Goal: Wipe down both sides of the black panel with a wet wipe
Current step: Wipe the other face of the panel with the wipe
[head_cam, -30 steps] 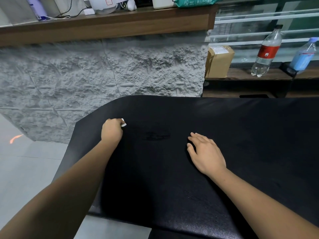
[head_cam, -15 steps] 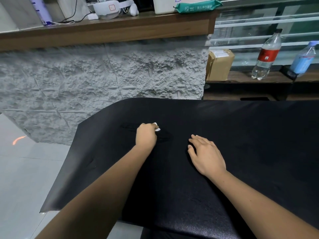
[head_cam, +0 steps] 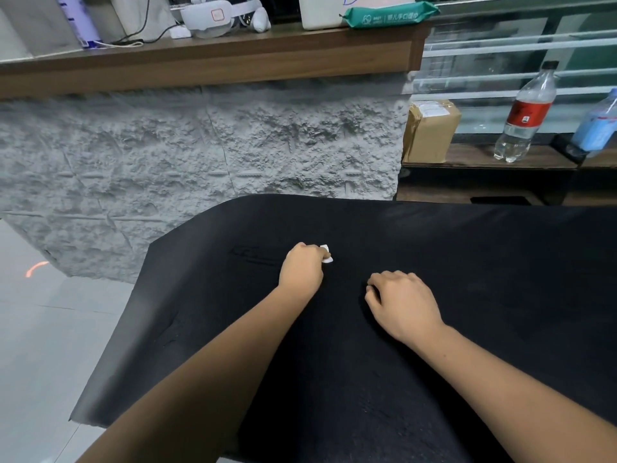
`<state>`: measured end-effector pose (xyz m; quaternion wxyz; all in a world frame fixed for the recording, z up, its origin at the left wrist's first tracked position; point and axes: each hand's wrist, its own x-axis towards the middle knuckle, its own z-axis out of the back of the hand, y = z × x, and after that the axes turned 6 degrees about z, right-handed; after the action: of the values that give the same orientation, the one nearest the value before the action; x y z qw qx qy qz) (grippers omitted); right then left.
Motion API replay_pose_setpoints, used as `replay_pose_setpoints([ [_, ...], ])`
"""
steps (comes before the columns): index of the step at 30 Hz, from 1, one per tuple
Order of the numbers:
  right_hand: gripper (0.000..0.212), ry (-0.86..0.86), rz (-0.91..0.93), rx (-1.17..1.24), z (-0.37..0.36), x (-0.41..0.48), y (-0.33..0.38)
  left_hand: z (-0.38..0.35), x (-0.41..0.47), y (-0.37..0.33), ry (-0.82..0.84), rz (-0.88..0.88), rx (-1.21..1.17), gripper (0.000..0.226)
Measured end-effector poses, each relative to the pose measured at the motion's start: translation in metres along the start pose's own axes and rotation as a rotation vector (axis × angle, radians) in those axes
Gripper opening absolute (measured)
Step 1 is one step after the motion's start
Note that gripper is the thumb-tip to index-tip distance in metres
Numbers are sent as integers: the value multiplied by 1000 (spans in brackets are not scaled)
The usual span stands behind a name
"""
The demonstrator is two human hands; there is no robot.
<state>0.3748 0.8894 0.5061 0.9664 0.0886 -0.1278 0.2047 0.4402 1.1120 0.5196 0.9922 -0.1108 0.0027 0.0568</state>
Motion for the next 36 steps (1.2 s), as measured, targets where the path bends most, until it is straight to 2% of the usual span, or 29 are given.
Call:
replay_pose_setpoints([
  [3,28,-8,42,-5,0,17,-4,1,-1,26,-106,1,6,40],
  [13,25,-75,63,56,-28,64,-25,17,17,108,-212,150,-17,47],
  [20,24,-185,36,112,-41,59,-28,22,24,141,-293,240,-71,46],
  [26,26,-201,9,120,-42,59,-28,14,26,126,-331,309,-144,48],
  [36,24,-215,4,127,-44,60,-30,-12,34,24,-278,103,-113,49],
])
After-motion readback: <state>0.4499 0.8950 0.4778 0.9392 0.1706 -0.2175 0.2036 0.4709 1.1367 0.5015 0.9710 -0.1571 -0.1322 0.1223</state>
